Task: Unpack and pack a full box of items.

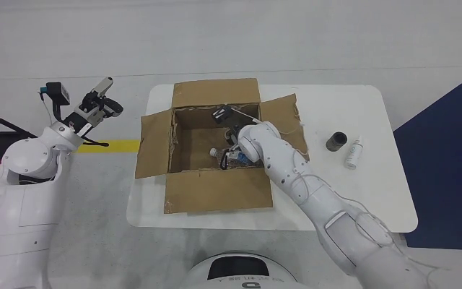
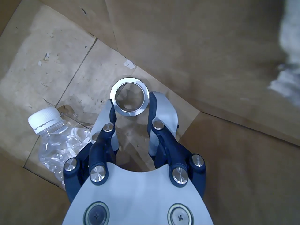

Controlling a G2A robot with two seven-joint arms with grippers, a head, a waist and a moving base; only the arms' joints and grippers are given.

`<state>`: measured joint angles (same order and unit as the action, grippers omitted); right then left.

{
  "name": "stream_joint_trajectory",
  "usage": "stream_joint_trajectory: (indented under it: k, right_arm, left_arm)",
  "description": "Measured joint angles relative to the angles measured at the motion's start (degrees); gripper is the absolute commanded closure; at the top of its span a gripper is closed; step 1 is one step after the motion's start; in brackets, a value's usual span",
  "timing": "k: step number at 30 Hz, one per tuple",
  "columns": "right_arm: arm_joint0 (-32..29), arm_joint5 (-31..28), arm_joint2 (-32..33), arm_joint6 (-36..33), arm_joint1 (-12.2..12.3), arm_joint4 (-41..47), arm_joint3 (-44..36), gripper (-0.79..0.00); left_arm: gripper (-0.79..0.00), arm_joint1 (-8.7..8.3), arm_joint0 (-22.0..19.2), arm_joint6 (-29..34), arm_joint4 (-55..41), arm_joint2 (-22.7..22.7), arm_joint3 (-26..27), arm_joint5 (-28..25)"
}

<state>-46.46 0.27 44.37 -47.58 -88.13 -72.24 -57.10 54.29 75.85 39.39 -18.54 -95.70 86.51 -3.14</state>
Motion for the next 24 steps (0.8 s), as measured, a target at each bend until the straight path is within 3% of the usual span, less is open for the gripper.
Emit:
stream_joint_trajectory:
  k: [16,24]
  right_arm:
    - [2.7,4.6,-2.3,4.2,-2.8,-1.1,7.3,-0.219]
    - [4.0,-4.0,-1.2,4.8,-3.4,3.3,10.0,-0.209]
  left_arm:
    - [-0.785,0.0,0.0,0.0,0.0,0.0,0.0,0.0]
    - [-0.785,0.0,0.0,0.0,0.0,0.0,0.0,0.0]
